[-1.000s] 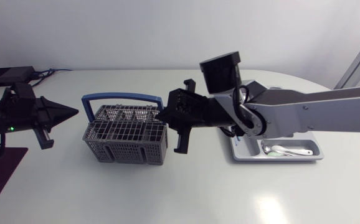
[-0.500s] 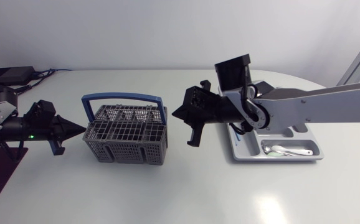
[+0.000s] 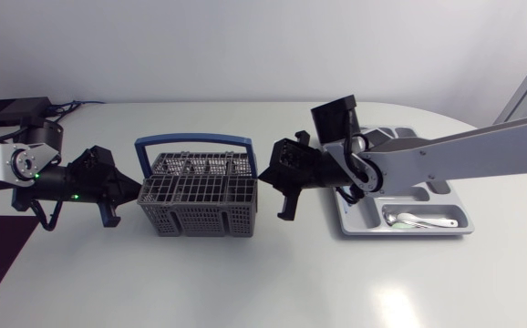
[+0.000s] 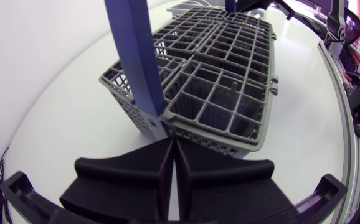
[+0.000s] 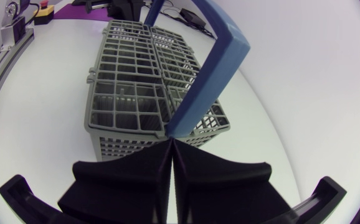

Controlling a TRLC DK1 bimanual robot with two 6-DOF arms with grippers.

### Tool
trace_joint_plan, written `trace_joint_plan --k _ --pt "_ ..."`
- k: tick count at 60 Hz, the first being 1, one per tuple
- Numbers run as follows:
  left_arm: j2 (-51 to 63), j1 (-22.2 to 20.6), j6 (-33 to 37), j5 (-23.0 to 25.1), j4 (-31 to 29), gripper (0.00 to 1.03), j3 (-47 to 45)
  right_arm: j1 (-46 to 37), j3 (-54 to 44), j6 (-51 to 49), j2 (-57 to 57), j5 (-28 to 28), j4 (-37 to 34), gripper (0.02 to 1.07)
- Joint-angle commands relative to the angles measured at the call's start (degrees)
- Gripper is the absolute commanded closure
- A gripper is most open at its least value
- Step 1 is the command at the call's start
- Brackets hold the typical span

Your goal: Unload the cutlery basket into the drawer organizer.

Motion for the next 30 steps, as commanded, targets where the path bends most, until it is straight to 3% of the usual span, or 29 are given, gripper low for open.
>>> trace_joint_plan --k 1,18,30 --pt "0.4 -3.6 -2.5 1.4 0.9 1.00 0.2 -1.2 -1.8 -0.4 0.6 -0.6 0.0 1.02" --pt "0.0 -8.7 -7.0 -0.4 5.2 1.00 -0.1 -4.1 -4.2 -1.6 -2.2 -1.0 0.0 1.02" --pt "0.2 -9.6 -8.0 -0.8 6.8 1.00 -0.2 -4.3 -5.2 -1.7 -3.4 -1.1 0.0 1.02"
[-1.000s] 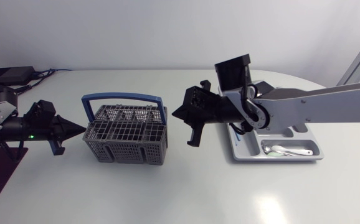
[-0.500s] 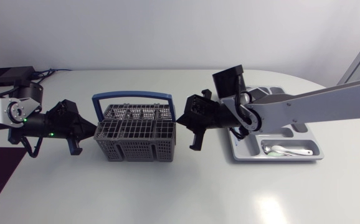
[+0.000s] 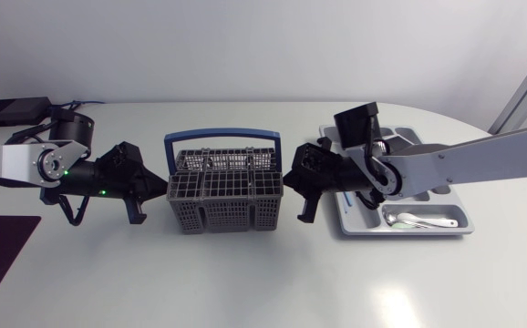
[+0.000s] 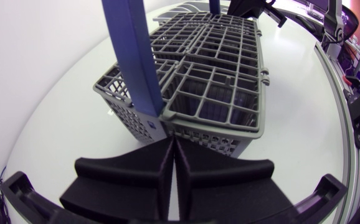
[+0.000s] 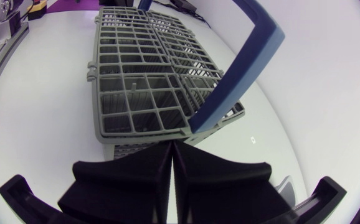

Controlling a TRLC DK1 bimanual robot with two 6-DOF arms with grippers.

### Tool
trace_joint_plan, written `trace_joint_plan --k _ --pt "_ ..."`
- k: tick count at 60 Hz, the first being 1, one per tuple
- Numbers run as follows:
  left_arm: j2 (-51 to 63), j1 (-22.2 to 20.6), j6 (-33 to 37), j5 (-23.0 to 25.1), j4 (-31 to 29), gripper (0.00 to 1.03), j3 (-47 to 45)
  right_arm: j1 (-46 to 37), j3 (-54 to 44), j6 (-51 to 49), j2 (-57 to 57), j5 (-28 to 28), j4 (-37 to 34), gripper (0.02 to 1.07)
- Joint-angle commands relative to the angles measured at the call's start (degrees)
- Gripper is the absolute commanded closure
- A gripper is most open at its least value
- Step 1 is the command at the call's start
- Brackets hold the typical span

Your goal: Unload the cutlery basket into the drawer organizer.

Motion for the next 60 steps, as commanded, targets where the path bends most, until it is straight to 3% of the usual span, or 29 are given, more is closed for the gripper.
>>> trace_joint_plan --k 1,24,35,44,50,60 --pt "0.3 -1.1 -1.5 1.4 1.4 1.00 -0.2 0.8 -1.3 -0.7 -2.1 -0.9 0.3 1.02" --pt "2.8 -0.8 -1.8 1.1 3.9 1.00 -0.9 1.3 -1.7 -0.4 -2.8 -0.4 0.3 1.02" --pt "2.9 1.5 -1.8 1.2 4.5 1.00 -0.9 1.5 -3.7 -0.9 -2.1 0.8 2.0 1.02" --pt "1.8 3.1 -1.6 1.3 4.5 0.97 -1.6 -0.1 -4.1 -1.5 -1.9 1.9 2.4 0.80" --pt "0.7 4.8 -1.5 1.3 4.5 0.97 -2.2 -0.9 -5.2 -2.0 -2.3 3.5 3.6 0.79" --pt "-3.1 11.4 -1.5 4.2 4.1 0.97 -3.3 -5.4 -7.4 -2.2 -6.8 3.9 4.3 0.79"
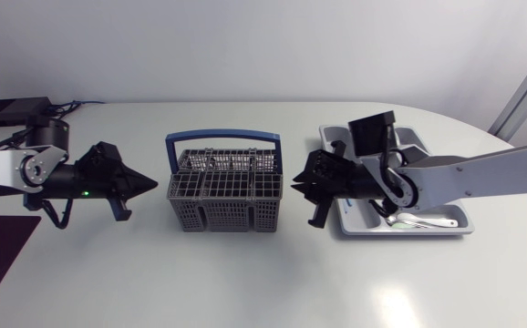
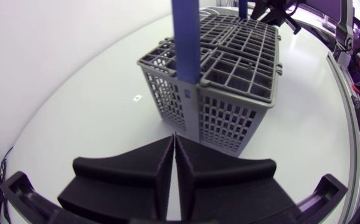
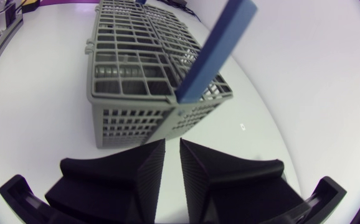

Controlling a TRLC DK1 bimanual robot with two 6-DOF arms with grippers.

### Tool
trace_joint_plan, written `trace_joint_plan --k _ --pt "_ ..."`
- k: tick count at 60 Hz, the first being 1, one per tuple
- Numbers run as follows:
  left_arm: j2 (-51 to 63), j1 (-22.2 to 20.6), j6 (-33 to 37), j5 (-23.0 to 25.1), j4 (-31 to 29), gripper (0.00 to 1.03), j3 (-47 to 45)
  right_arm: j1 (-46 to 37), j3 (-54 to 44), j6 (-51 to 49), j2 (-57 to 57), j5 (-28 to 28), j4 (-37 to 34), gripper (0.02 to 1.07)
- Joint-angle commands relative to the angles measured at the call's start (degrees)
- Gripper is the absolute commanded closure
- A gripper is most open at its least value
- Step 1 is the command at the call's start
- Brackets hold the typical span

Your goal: Unload the cutlery basket into the drawer organizer.

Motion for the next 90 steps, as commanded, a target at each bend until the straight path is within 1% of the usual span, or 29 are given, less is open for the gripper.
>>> trace_joint_plan --k 1,3,6,8,11,17,20,22,24,32,35,37,41,43,48,54,58,66,71,74,77,82,87,90 --pt "-3.3 3.4 -0.9 1.7 -0.2 0.97 -1.4 -3.0 -1.8 -0.9 -3.5 0.7 0.9 0.79" --pt "-4.0 4.7 -0.9 1.9 -0.2 0.97 -1.7 -4.0 -2.1 -0.7 -4.7 0.6 0.9 0.80" --pt "-5.5 6.4 -1.1 2.2 -0.5 0.97 -2.0 -5.9 -2.8 0.2 -7.0 0.6 1.3 0.88" --pt "-6.9 7.9 -2.0 2.6 -0.6 0.97 -2.2 -7.0 -3.4 1.5 -8.5 0.6 2.2 0.91" --pt "-8.9 9.0 -3.8 3.0 -0.7 0.97 -2.8 -8.2 -4.5 2.8 -10.9 0.6 3.3 0.97" --pt "-13.4 11.0 -7.1 3.1 -0.5 0.96 -4.3 -10.3 -6.3 5.6 -15.2 1.4 3.6 0.98" --pt "-15.8 11.1 -8.6 3.1 -0.5 0.95 -5.2 -10.6 -7.4 6.7 -17.1 2.6 3.8 0.98" --pt "-17.5 11.1 -9.3 3.1 -0.4 0.95 -6.0 -11.0 -8.1 7.2 -18.5 3.0 3.9 1.01" --pt "-18.8 11.0 -10.5 3.1 -0.2 0.95 -6.5 -11.4 -8.7 8.1 -19.8 3.7 3.9 1.02" --pt "-23.6 12.5 -15.5 3.1 -0.1 0.96 -7.5 -11.8 -12.2 10.7 -26.6 9.2 3.8 1.02" --pt "-24.8 13.3 -19.2 3.1 -0.2 0.96 -7.1 -11.8 -13.7 11.5 -29.6 11.7 3.8 1.01" --pt "-25.2 13.6 -20.7 3.2 -1.4 0.96 -6.4 -11.8 -14.6 12.3 -31.7 13.1 3.7 1.01" --pt "-25.5 14.0 -20.9 4.0 -7.6 0.96 -4.6 -11.8 -16.4 13.4 -36.7 15.6 2.8 1.02" --pt "-25.5 14.0 -20.8 3.9 -9.0 0.96 -4.4 -11.8 -17.1 13.5 -38.6 16.8 2.5 1.02" --pt "-27.0 14.5 -21.4 3.8 -9.4 0.96 -5.7 -11.8 -18.1 13.9 -42.4 18.6 0.3 1.02" --pt "-30.8 15.8 -24.1 2.7 -8.2 1.00 -7.9 -12.1 -19.6 13.9 -46.7 22.0 -0.8 1.02" --pt "-33.8 16.3 -26.1 2.6 -6.7 1.00 -10.0 -12.8 -20.9 13.7 -50.1 23.9 -1.3 1.01" --pt "-44.3 16.7 -26.8 2.6 -0.7 1.00 -17.3 -13.4 -22.6 13.5 -56.4 27.0 -4.0 1.01" --pt "-51.8 16.8 -26.9 2.4 0.4 1.00 -20.7 -13.4 -24.4 13.4 -63.7 29.1 -6.6 1.01" --pt "-55.9 17.1 -28.7 2.2 0.4 1.00 -21.8 -13.2 -25.1 13.3 -68.0 30.5 -8.8 1.01" --pt "-58.9 17.0 -29.1 2.2 0.5 1.00 -22.6 -12.6 -25.5 13.2 -71.7 31.4 -11.1 1.01" --pt "-65.1 17.1 -29.7 2.1 1.7 1.00 -25.3 -12.6 -26.7 12.5 -76.6 32.1 -12.9 1.01" --pt "-70.6 17.1 -33.4 1.9 4.2 1.00 -27.6 -13.3 -27.3 12.5 -80.2 32.2 -15.1 1.01" --pt "-74.1 17.1 -34.9 1.8 4.5 1.00 -29.0 -13.7 -27.8 12.5 -82.8 32.2 -16.7 1.01"
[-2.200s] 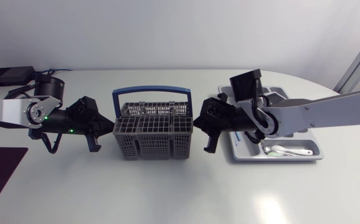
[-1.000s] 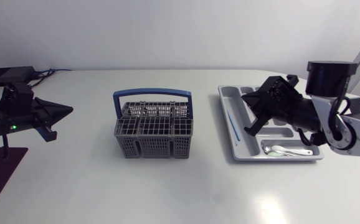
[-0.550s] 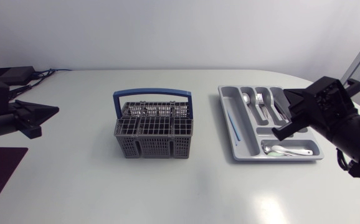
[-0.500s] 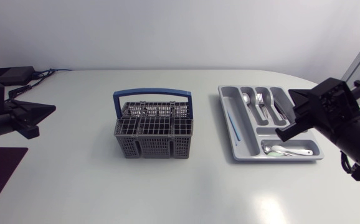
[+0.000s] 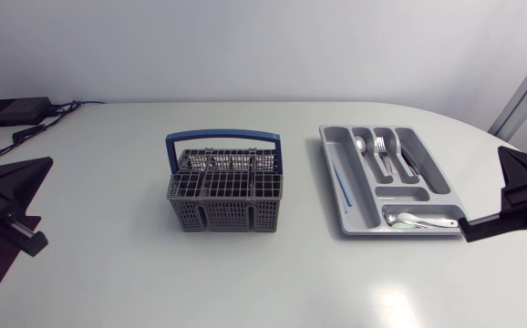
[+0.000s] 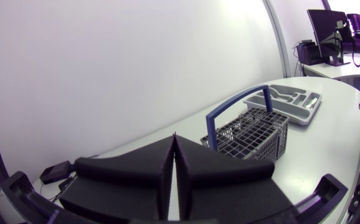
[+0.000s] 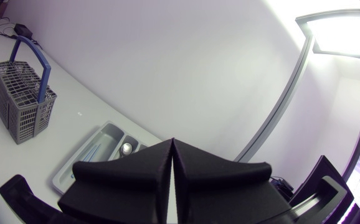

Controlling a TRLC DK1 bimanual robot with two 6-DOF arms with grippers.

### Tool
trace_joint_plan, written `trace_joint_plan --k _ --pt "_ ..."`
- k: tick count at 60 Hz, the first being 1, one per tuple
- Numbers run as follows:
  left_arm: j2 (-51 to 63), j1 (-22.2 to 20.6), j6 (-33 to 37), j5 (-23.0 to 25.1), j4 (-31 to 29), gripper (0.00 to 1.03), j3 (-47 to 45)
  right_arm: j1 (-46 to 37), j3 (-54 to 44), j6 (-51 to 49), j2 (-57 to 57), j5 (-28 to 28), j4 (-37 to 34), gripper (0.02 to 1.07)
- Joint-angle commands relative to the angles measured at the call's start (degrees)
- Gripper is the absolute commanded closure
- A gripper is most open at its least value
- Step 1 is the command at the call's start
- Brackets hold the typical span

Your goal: Unload the cutlery basket into the drawer organizer.

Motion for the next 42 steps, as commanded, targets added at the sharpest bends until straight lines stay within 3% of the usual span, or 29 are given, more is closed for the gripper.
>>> trace_joint_plan --k 1,8,17,42 --pt "-6.2 0.5 -4.2 -0.1 1.1 1.00 -3.7 -0.6 -2.1 0.3 -4.6 0.9 -2.7 1.01" --pt "-16.7 0.6 -8.7 -2.1 2.1 1.00 -7.4 -0.6 -2.9 0.5 -8.8 1.6 -5.4 1.01" --pt "-18.5 1.3 -13.5 -2.8 4.2 1.00 -9.2 -0.7 -3.4 0.8 -11.5 2.6 -6.8 1.02" --pt "-23.9 1.7 -16.0 -5.6 6.5 1.00 -12.7 -0.3 -8.3 2.8 -14.8 2.6 -4.2 1.02"
